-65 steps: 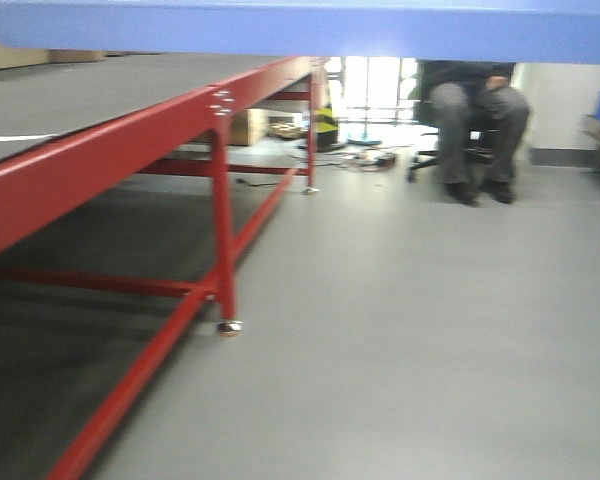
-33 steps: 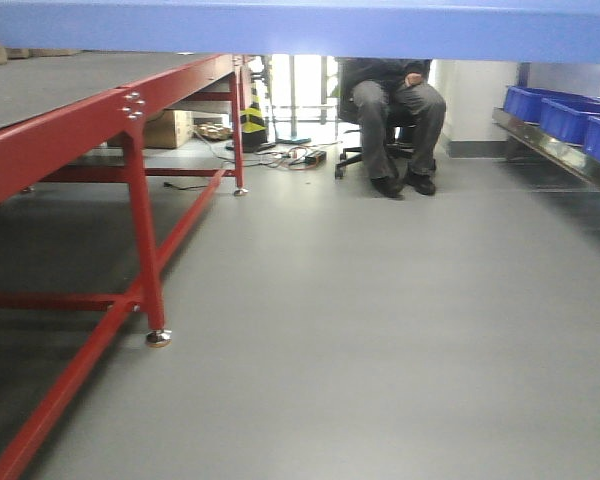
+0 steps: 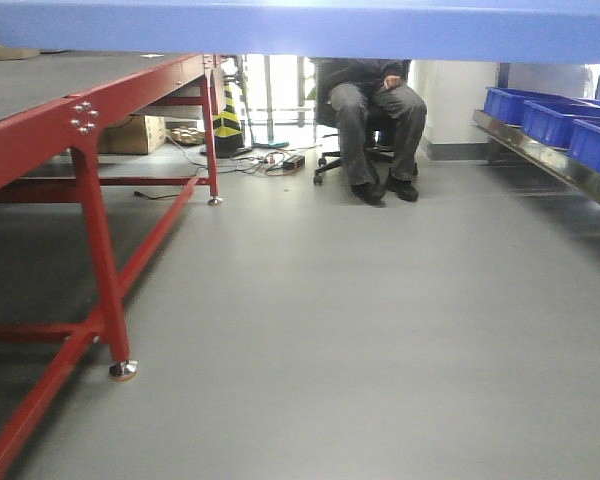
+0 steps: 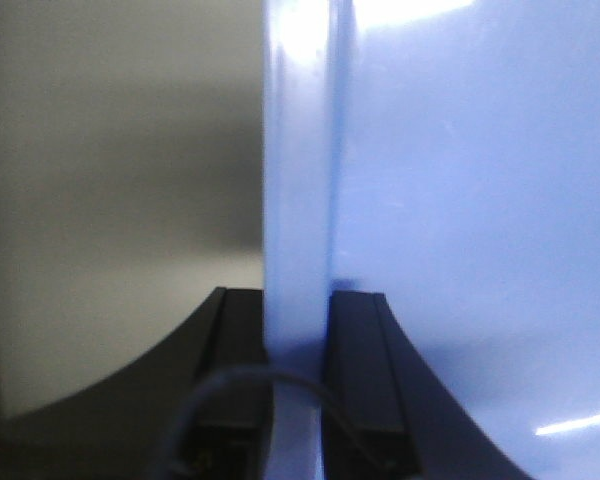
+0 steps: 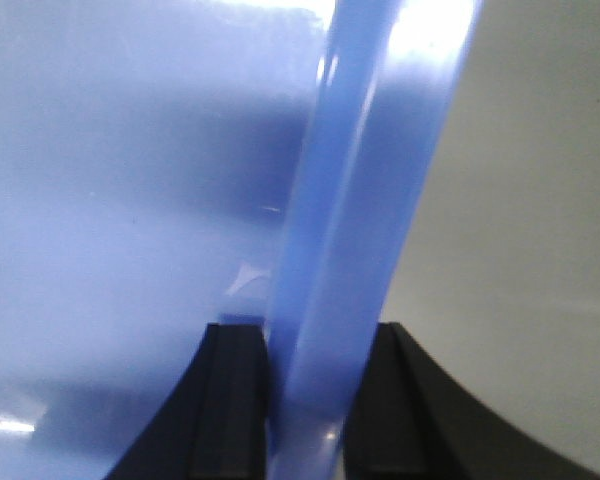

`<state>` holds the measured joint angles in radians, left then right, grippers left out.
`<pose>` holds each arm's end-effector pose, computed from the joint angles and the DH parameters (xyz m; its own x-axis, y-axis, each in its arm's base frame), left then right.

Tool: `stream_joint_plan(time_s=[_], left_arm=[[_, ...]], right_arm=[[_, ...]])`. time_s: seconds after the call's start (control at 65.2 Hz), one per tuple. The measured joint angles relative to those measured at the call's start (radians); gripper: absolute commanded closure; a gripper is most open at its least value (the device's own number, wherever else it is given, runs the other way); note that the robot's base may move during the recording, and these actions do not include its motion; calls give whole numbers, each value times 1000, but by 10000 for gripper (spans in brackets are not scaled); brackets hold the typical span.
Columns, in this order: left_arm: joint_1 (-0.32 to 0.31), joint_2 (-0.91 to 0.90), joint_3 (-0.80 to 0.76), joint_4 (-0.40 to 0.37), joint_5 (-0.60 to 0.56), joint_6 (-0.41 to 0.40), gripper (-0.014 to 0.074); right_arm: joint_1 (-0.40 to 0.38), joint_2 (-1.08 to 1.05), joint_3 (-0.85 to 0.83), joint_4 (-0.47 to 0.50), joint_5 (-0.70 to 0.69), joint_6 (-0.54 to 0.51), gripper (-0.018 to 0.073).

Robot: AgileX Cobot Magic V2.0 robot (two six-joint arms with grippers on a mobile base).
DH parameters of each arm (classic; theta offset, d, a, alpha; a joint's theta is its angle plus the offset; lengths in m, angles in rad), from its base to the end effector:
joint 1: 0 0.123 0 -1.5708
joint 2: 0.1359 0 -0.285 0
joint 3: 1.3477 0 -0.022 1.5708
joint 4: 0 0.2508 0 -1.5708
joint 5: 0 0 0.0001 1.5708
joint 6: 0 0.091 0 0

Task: Grab blue tray and place on right shelf
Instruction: 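Hold the tray raised with both grippers while driving to the shelf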

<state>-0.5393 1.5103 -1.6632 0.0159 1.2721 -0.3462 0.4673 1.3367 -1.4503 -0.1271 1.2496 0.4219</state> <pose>0.2637 -0.1562 0.4100 -0.8637 0.1266 -0.4879 0.2309 0.9598 -0.1596 0.2358 0.1067 0.4000 -0.8637 -0.0217 -0.5035 -0.0774 0.9929 0.0898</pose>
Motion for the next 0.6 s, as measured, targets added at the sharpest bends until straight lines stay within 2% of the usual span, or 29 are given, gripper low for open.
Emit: stream_joint_plan(time_s=[0.598], left_arm=[[0, 0, 0, 0, 0, 1, 645]], right_arm=[[0, 0, 0, 0, 0, 0, 503]])
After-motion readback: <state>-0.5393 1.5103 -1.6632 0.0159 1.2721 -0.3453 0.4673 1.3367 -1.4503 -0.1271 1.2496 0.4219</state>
